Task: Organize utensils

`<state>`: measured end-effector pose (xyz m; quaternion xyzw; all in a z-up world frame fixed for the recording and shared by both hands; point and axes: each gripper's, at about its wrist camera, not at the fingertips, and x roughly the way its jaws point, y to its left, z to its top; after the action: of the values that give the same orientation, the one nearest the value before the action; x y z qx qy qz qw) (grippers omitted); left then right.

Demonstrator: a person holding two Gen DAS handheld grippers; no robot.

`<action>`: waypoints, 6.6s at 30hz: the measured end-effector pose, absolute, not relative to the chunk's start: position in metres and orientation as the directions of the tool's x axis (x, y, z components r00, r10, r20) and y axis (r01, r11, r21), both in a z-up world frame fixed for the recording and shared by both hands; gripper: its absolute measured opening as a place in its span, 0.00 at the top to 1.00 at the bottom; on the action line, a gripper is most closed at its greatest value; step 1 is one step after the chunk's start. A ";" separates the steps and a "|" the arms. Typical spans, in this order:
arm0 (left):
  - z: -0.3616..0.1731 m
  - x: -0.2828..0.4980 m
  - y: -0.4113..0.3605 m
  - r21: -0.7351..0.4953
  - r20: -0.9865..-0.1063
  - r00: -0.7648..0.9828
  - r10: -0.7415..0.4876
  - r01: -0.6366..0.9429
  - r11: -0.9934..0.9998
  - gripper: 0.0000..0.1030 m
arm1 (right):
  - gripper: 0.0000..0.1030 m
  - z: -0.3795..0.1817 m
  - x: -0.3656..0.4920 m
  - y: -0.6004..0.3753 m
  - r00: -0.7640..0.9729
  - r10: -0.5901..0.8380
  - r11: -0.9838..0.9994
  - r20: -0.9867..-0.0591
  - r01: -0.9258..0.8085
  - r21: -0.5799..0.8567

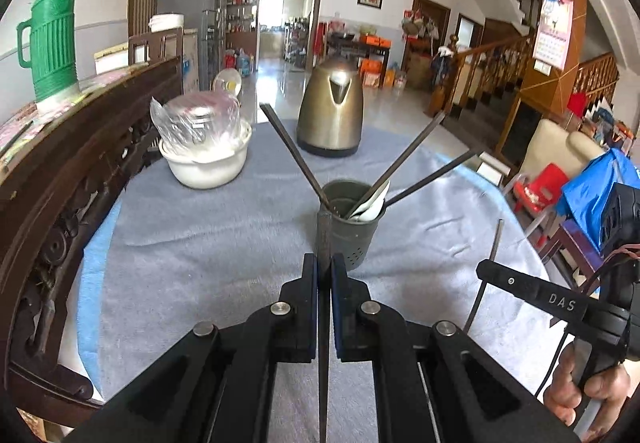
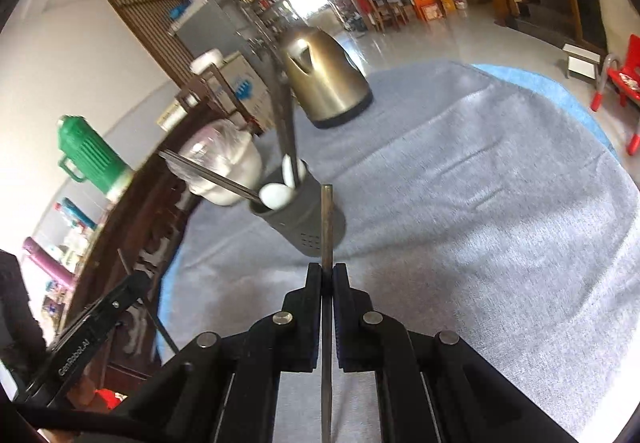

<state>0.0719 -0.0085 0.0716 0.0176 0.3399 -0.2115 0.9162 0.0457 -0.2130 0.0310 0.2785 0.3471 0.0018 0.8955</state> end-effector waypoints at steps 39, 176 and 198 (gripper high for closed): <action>0.135 0.067 -0.001 -0.056 -0.514 0.764 -0.390 0.424 0.904 0.94 | 0.95 0.113 0.028 -0.180 0.865 0.177 0.905 -0.470 0.044 0.422; 0.142 -0.091 0.051 0.173 -0.408 0.913 0.024 0.051 0.984 0.09 | 0.32 0.129 -0.159 -0.168 0.915 -0.030 0.943 -0.403 0.160 0.293; 0.122 -0.088 0.095 0.103 -0.441 0.897 0.026 0.021 0.994 0.09 | 0.32 0.131 -0.151 -0.134 0.905 -0.020 0.954 -0.426 0.144 0.262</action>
<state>-0.0878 0.0948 0.1222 0.0525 0.2267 0.0013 0.9725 -0.1506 -0.1344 0.1312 0.1450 0.2142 -0.0426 0.9650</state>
